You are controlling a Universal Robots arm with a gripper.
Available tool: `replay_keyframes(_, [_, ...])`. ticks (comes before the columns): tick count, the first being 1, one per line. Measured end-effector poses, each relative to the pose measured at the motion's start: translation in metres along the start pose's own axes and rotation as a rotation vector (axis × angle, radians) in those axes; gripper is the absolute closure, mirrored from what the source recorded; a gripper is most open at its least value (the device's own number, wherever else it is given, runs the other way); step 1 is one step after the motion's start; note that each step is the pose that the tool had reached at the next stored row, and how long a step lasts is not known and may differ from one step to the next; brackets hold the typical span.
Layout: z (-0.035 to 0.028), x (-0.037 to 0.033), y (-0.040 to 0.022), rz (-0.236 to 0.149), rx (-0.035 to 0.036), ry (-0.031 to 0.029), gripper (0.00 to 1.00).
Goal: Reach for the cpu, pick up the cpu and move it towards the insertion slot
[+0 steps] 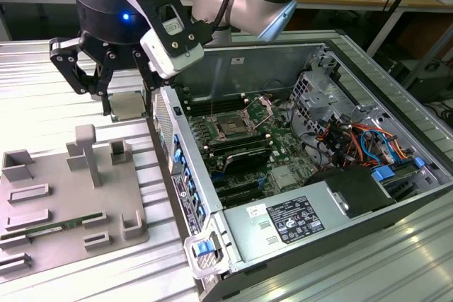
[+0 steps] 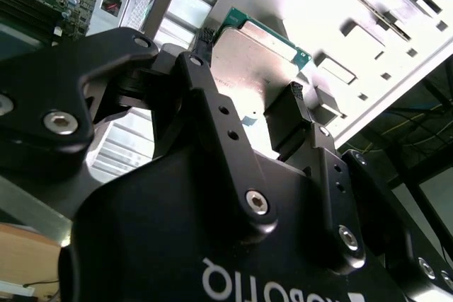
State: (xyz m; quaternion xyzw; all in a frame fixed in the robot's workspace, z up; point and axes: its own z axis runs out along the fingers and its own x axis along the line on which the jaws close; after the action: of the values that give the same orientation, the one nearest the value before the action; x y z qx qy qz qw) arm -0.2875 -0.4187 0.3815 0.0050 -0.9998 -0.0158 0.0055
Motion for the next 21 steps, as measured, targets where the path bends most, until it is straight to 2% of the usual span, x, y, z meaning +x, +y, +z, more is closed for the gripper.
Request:
replay_keyframes(13, [-0.0001,-0.014,0.0003,0.0,-0.0001,0.0,0.45])
replay_keyframes(16, [-0.0002,-0.0243,0.0004,0.0,0.0,0.0,0.45])
replay_keyframes(21, [-0.0003,-0.029,0.0005,0.0,-0.0001,0.0,0.45])
